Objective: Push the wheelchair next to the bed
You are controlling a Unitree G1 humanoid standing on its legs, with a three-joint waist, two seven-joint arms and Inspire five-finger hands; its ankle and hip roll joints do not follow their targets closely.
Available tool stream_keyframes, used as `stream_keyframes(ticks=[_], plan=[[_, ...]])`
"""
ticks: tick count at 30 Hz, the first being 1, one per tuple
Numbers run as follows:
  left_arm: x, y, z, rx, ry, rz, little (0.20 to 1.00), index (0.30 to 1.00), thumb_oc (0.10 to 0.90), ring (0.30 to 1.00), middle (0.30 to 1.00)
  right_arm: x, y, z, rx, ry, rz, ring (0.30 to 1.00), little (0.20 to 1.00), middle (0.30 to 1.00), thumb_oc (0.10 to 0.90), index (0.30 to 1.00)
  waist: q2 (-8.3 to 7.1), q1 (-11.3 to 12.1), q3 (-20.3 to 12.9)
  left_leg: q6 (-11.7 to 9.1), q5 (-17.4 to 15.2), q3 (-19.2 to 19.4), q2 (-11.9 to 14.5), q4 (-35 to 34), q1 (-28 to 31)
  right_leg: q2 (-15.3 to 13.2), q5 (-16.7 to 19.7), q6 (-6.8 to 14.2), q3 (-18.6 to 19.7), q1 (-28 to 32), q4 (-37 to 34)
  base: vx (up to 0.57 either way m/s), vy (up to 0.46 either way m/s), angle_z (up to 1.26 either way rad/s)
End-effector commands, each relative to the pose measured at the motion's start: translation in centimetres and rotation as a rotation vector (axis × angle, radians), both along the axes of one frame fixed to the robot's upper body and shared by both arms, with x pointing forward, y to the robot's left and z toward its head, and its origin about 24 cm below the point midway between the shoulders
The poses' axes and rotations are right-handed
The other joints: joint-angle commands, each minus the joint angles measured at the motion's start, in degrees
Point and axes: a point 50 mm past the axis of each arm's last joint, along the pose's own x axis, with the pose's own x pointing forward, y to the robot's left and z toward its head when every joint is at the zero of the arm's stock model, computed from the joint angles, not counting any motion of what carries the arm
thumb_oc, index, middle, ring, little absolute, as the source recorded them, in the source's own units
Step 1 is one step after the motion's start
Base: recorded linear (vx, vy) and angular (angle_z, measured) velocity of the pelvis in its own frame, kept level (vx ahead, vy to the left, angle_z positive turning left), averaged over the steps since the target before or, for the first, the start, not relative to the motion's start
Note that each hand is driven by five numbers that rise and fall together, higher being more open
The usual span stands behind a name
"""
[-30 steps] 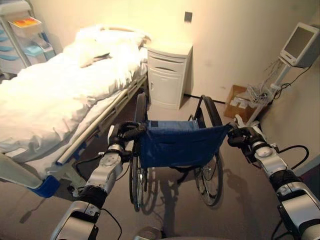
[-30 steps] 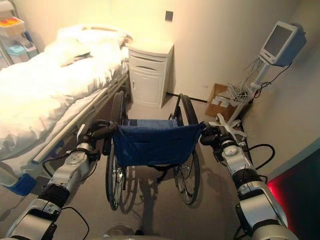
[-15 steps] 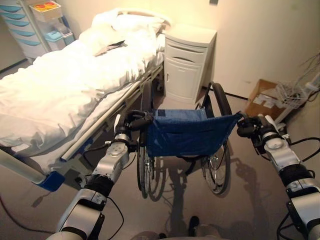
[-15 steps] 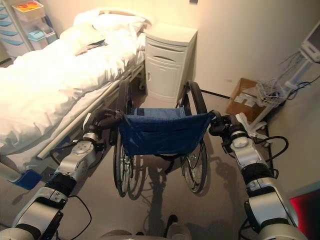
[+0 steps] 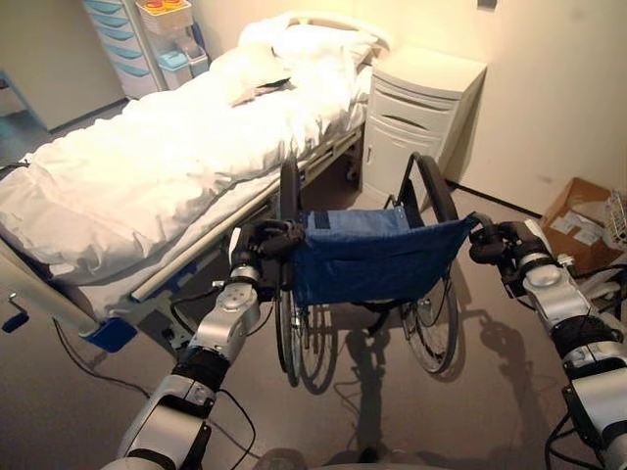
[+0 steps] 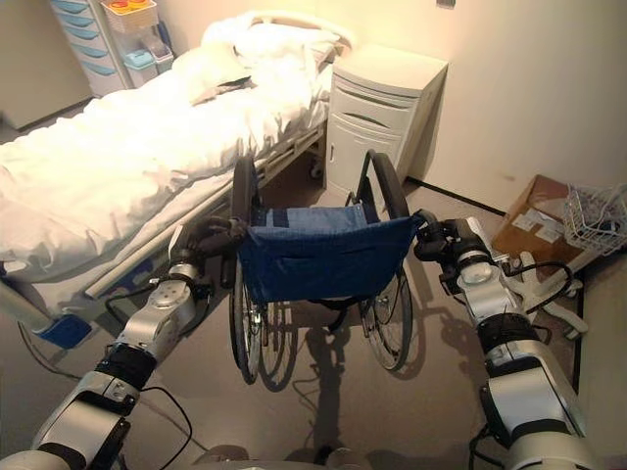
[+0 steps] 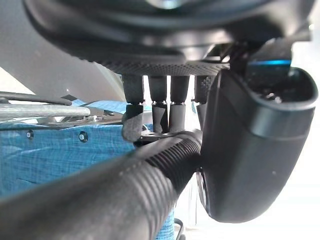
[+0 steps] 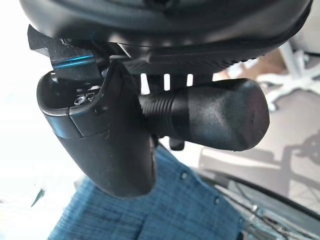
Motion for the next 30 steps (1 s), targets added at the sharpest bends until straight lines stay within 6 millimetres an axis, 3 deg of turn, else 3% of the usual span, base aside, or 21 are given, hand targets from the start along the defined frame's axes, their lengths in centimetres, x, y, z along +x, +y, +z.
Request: stream_keyframes(ticks=[1,4,7,9,12,13,15,17,22,25,28,30], plan=[[-1.4,1.6,-3.2,0.109,0.129,0.064,0.3,0.3,0.4,0.3,0.3,-1.1,3.4,-4.0,0.037,0.186,0.248,0.3,0.3,0.3,0.4,0.3,2.89,1.4,1.9,-4.1,12.5,-0.4,3.9,-7.8,-4.9,2.6,4.4,3.8,0.4,3.9,-3.8,0.31,0.124,0.21],[-2.0,2.9,-3.2,0.123,0.122,0.089,0.3,0.3,0.4,0.3,0.3,-1.3,3.9,-4.4,0.045,0.191,0.263,0.3,0.3,0.3,0.4,0.3,5.28,3.2,2.8,-5.7,19.4,-0.9,7.1,-16.7,-8.0,3.6,1.6,3.5,1.2,8.3,-3.9,0.38,0.202,-0.22],[-2.5,4.4,-3.2,0.138,0.123,0.109,0.3,0.3,0.4,0.3,0.3,-1.6,4.0,-4.5,0.056,0.202,0.267,0.3,0.3,0.3,0.4,0.3,6.23,3.5,2.5,-5.7,20.4,-0.9,8.7,-19.5,-7.7,2.8,0.2,3.8,1.8,9.7,-2.8,0.38,0.273,-0.79],[-2.9,5.6,-3.0,0.153,0.123,0.121,0.3,0.3,0.4,0.3,0.3,-1.8,3.9,-4.6,0.058,0.207,0.276,0.3,0.3,0.3,0.4,0.3,6.91,3.3,1.9,-5.4,19.3,-0.7,9.7,-19.4,-7.1,1.9,-1.4,4.2,2.2,10.6,-1.4,0.42,0.394,-0.85],[-2.6,6.6,-2.7,0.15,0.131,0.141,0.3,0.3,0.4,0.3,0.3,-1.9,3.9,-4.8,0.1,0.203,0.255,0.3,0.3,0.3,0.4,0.3,6.32,3.0,1.4,-3.6,11.4,0.1,7.7,-12.3,-8.5,-2.0,-2.6,5.8,1.9,10.2,2.3,0.34,0.37,-0.47],[-2.4,6.8,-2.5,0.155,0.123,0.15,0.3,0.3,0.4,0.3,0.3,-2.3,4.3,-5.3,0.101,0.203,0.265,0.3,0.3,0.3,0.4,0.3,5.88,3.2,1.2,-2.8,9.4,0.0,6.3,-8.7,-9.9,-4.0,-1.9,7.1,1.8,10.0,3.8,0.28,0.334,-0.46],[-2.4,6.9,-2.4,0.161,0.12,0.152,0.3,0.3,0.4,0.3,0.3,-2.6,4.4,-5.7,0.101,0.198,0.259,0.3,0.3,0.3,0.4,0.3,5.63,3.3,1.1,-2.5,9.1,0.3,5.9,-8.2,-10.2,-5.0,-1.2,8.0,1.7,9.6,4.7,0.21,0.262,-0.41],[-2.3,7.0,-2.3,0.163,0.122,0.16,0.3,0.3,0.4,0.3,0.3,-3.7,3.6,-6.4,0.104,0.186,0.24,0.3,0.3,0.3,0.4,0.3,5.11,3.2,0.8,-0.2,8.3,0.9,2.7,-9.4,-9.1,-8.2,4.2,9.8,2.0,7.8,11.0,0.32,0.374,-0.34],[-2.3,6.6,-2.1,0.189,0.109,0.154,0.3,0.3,0.4,0.3,0.3,-4.3,2.8,-6.7,0.088,0.171,0.223,0.3,0.3,0.3,0.4,0.3,4.58,4.0,-0.4,1.5,7.7,2.8,0.1,-13.3,-6.9,-8.6,9.8,10.6,0.7,5.1,16.4,0.22,0.168,-0.21],[-2.2,6.1,-2.3,0.201,0.106,0.145,0.3,0.3,0.4,0.3,0.3,-3.6,3.1,-6.2,0.08,0.16,0.223,0.3,0.3,0.3,0.4,0.3,4.69,3.5,-0.2,1.4,8.0,2.6,-0.6,-16.0,-4.4,-5.6,8.6,9.5,0.9,0.7,10.1,0.23,-0.01,-0.2],[-1.9,5.9,-2.1,0.204,0.097,0.153,0.3,0.3,0.4,0.3,0.3,-2.7,3.2,-5.4,0.078,0.146,0.23,0.3,0.3,0.3,0.4,0.3,4.57,2.5,0.5,1.4,7.2,3.0,-0.9,-16.8,-2.1,-4.0,9.9,9.0,0.1,-3.7,4.6,0.2,-0.07,-0.08],[-1.8,5.9,-1.7,0.206,0.082,0.165,0.3,0.3,0.4,0.3,0.3,-2.2,3.6,-5.0,0.071,0.142,0.242,0.3,0.3,0.3,0.4,0.3,3.26,0.6,1.5,2.1,3.2,3.1,-3.0,-16.7,1.2,-3.3,15.4,9.9,0.2,-10.1,-2.9,0.3,-0.144,0.06]])
